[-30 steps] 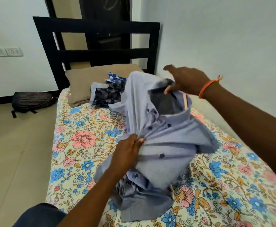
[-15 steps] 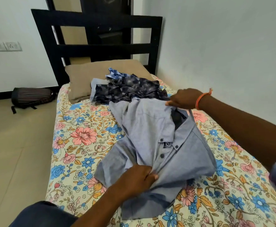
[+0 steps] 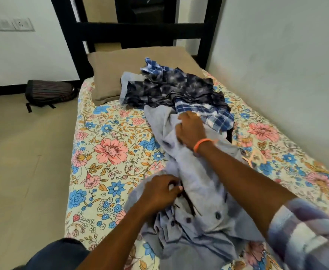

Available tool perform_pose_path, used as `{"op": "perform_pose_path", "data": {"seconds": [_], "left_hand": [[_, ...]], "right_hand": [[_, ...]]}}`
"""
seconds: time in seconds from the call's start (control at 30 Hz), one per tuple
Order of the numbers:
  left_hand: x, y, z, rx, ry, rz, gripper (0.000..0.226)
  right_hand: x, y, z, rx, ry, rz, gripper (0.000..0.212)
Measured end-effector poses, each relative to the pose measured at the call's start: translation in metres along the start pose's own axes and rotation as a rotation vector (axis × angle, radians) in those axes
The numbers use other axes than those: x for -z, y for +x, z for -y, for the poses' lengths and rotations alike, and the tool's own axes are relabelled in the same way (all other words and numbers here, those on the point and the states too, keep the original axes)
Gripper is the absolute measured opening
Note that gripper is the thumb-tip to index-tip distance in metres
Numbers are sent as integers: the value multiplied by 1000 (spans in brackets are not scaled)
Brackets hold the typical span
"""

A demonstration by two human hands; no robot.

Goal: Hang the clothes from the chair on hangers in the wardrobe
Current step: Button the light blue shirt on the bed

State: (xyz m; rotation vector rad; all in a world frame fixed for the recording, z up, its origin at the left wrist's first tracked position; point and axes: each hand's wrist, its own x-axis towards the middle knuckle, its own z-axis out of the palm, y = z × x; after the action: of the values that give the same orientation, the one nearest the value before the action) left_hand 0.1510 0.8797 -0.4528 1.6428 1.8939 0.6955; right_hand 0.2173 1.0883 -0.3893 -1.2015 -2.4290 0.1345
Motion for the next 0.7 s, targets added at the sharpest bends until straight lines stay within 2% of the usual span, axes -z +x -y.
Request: {"op": "perform_pose_path", "data": {"seconds": [0.07,0.1,0.17,0.23,0.3,0.4,0.43,0.47,0.5,0.57,0.63,0.7], "left_hand": [[9,0,5,1,-141,7,14],[13,1,11,33,-226,3,12],[23,4,22,113,-329,-90,21],[36,8,30,265,-598,-213,27],[49,16,33,401,-926,-266,26],[57,24,39,481,-1066,-282,20],[56,24,40,500,-1087,-299,21],[55,22,41,517,-1095,-312,22],[53,21,42,525,-1123,-321,23],[51,20,43,537,-1125,-346,25],[55,23,40,548,-1119,-373,31],[63,29,35,556,-1244,-345,40]], "right_hand": [[-14,10,41,-3,-31,189,52],[-22,15,55,1,-134,312,56],[-32,16,70,-10,-293,446,37],[-40,11,76,-63,-197,430,25],[-45,0,73,-76,-138,344,24],[-44,-18,53,-53,-343,368,61],[-45,-24,46,-21,-419,389,56],[-44,-27,42,22,-449,390,40],[-43,-29,41,58,-427,368,25],[-39,-33,43,93,-236,272,15],[-28,-46,45,200,11,215,27],[-4,-71,46,394,203,323,39]]}}
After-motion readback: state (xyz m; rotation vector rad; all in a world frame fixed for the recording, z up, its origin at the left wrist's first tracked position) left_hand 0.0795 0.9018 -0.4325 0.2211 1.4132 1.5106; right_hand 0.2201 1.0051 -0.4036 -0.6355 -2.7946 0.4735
